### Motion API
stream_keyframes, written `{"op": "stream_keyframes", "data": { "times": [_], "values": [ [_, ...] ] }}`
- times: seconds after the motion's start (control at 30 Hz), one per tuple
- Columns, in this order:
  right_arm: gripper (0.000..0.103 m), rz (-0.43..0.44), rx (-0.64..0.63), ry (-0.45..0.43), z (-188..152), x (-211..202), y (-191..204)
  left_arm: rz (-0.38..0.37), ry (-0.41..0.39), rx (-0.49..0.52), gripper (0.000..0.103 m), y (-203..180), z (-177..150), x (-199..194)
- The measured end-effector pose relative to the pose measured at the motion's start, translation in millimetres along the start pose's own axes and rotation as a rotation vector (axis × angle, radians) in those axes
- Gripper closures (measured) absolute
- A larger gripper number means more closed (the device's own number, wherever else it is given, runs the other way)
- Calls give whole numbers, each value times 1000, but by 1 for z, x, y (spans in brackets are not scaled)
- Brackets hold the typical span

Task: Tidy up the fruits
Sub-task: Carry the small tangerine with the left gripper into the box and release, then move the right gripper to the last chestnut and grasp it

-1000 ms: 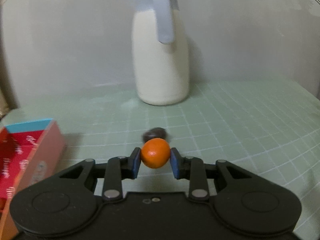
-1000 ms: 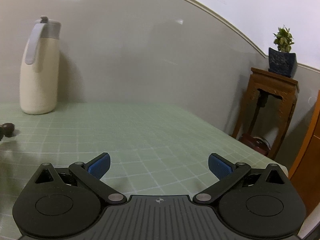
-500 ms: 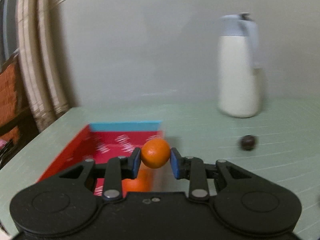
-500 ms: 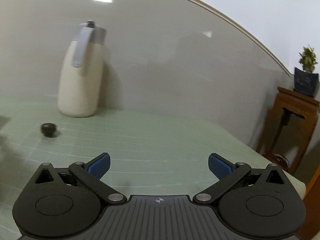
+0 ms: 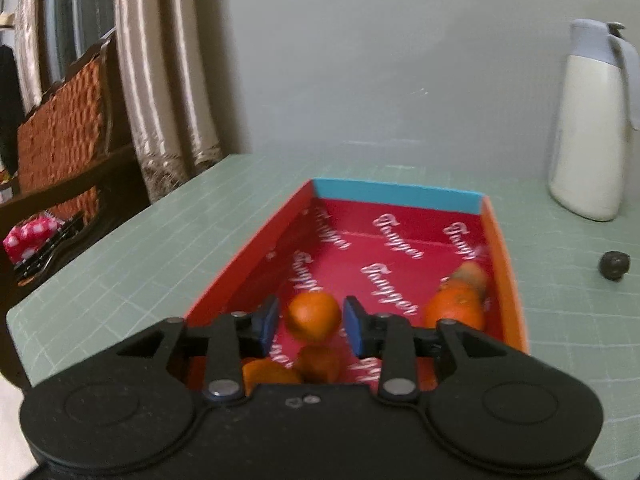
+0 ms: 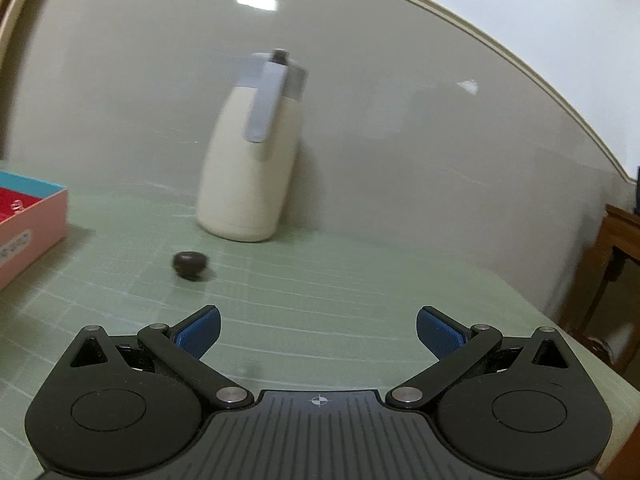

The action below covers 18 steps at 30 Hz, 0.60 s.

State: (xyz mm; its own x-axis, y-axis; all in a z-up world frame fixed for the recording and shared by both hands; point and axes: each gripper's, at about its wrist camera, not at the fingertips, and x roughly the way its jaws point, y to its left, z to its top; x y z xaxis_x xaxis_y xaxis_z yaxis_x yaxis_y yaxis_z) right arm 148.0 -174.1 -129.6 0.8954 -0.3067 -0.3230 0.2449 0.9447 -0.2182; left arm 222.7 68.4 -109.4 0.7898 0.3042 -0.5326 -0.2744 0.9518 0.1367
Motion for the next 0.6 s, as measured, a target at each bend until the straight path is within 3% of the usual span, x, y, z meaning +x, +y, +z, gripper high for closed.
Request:
{"op": "stream_keyframes", "data": {
  "times": [0.23,0.37,0.6],
  "values": [
    [0,67,-11,-15,10,3,26,-14,-26,-39,62,25,-2,-18],
    [0,102,-7,-10,16,8,37,16,-74,-56,34,43,0,-37],
    [0,178,-9,23,20,16,54,65,-93,-109,31,83,-16,-62]
  ]
}}
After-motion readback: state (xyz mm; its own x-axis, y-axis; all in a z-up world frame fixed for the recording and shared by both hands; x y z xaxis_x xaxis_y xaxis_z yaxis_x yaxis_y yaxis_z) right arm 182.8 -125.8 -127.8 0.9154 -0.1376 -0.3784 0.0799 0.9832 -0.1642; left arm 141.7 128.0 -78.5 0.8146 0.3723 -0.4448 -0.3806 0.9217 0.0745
